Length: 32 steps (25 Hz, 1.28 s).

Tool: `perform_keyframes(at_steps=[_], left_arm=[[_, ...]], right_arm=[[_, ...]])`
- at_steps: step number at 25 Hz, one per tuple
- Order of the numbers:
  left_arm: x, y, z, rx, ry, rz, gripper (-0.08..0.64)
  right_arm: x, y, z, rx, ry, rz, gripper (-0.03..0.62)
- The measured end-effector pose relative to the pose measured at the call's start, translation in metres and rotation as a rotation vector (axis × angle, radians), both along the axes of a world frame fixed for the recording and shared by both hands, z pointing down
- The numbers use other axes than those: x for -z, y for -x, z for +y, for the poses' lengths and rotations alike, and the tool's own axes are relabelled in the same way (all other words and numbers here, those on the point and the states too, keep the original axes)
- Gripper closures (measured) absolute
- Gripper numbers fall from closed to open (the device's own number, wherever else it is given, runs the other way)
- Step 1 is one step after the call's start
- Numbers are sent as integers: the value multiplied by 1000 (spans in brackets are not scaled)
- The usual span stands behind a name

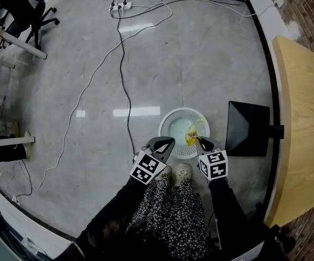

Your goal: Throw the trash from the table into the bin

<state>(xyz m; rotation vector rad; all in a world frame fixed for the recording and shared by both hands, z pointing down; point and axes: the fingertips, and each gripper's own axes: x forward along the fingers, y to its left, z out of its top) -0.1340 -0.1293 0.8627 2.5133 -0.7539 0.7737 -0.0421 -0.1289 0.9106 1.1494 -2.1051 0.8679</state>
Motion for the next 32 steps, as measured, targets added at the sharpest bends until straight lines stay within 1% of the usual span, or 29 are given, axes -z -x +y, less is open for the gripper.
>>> perform_keyframes(at_steps=[3,4,5,7,8,12,17,19,22,26,29,32], left_arm=[[3,3,-1,10,-3,4,555],[5,4,-1,12,-3,6,555],[7,4,-2,15,-3,8,555],[12,5,-3,22,-10,18,555],[14,6,-3,24,-15,25,555],[26,8,-6,28,-29,35,555],[55,7,-10,28,-46,42,555],[66,7,-15,26,-59,44,555],[87,6,-21,29,-75,54,555],[126,4,-29,24,-112,72,555],[154,2,-32,20,-136,82,555],[185,-1,-34,21,-163,94,555]], right_arm=[[-9,3,4,27,36,26,572],[-10,3,5,34,40,37,562],[-11,3,4,35,38,44,530],[-10,4,2,25,32,37,422],[-10,5,0,16,31,25,398],[2,8,-5,-9,21,-19,397],[28,16,-4,58,3,-4,397],[43,19,-10,52,-18,-22,397],[73,21,-20,29,-56,-53,397],[123,27,-25,42,-103,-80,399],[158,29,-29,28,-139,-101,400],[193,24,-33,2,-182,-111,427]])
